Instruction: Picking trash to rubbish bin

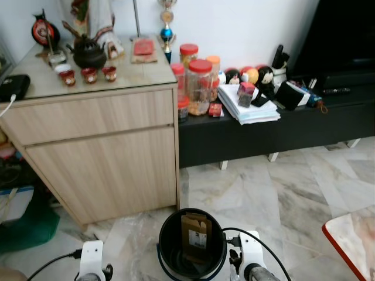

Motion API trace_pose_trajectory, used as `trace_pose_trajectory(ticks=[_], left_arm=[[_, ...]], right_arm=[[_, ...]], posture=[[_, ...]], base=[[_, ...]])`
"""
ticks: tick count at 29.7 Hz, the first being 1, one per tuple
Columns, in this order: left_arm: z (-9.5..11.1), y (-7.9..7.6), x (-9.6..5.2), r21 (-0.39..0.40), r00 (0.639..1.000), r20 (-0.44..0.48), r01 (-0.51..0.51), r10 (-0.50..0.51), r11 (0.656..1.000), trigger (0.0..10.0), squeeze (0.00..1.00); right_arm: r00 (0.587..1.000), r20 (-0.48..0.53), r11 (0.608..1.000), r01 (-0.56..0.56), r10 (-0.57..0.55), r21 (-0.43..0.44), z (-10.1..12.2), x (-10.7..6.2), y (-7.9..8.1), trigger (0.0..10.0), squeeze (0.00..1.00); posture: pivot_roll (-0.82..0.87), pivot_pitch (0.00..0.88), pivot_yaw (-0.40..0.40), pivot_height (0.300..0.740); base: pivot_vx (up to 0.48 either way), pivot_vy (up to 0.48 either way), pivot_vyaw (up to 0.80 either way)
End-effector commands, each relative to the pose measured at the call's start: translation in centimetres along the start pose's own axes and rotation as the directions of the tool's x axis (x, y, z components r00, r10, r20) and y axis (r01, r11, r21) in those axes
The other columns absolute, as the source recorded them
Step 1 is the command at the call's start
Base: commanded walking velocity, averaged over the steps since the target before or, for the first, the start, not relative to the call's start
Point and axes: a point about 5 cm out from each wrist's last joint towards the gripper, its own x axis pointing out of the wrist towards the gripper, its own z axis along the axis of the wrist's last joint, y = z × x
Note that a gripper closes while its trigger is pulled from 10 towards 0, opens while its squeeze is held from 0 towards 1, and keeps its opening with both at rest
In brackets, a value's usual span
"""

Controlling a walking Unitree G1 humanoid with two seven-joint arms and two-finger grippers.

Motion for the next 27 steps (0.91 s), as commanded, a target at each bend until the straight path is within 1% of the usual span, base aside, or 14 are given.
trace_pose_trajectory(ticks=[1, 8, 20, 22, 27], left_arm=[[0.1, -0.8, 0.0, -0.006, 1.0, 0.004, 0.019, -0.019, 1.0, 10.0, 0.0], [0.3, -0.8, 0.0, -0.01, 1.0, 0.011, 0.02, -0.019, 1.0, 10.0, 0.0], [0.6, -0.8, 0.1, -0.013, 1.0, 0.018, 0.018, -0.018, 1.0, 10.0, 0.0], [0.7, -0.8, 0.1, -0.021, 0.999, 0.026, 0.02, -0.019, 1.0, 10.0, 0.0], [1.1, -0.9, 0.1, -0.01, 0.998, 0.048, 0.032, -0.032, 0.999, 10.0, 0.0]], right_arm=[[1.0, -0.006, 1.0, 0.026, -0.026, -0.001, -0.1, -0.1, -0.8, 10.0, 0.0], [1.0, -0.006, 1.0, 0.026, -0.026, 0.0, 0.0, -0.1, -0.8, 10.0, 0.0], [1.0, 0.002, 1.0, 0.021, -0.021, -0.006, 0.3, 0.0, -0.8, 10.0, 0.0], [1.0, 0.006, 1.0, 0.019, -0.019, -0.006, 0.4, 0.0, -0.7, 10.0, 0.0], [1.0, 0.02, 1.0, 0.014, -0.014, -0.009, 1.0, 0.2, -0.7, 10.0, 0.0]], posture=[[0.04, 0.0, -0.012, 0.74], [0.05, 0.0, -0.012, 0.74], [0.05, 0.004, -0.012, 0.74], [0.05, 0.004, -0.012, 0.74], [0.05, 0.004, -0.013, 0.74]], base=[[0.322, 0.0, 0.0], [0.271, 0.0, 0.0], [0.0, 0.0, 0.0], [0.0, 0.0, 0.0], [0.0, 0.0, 0.0]])
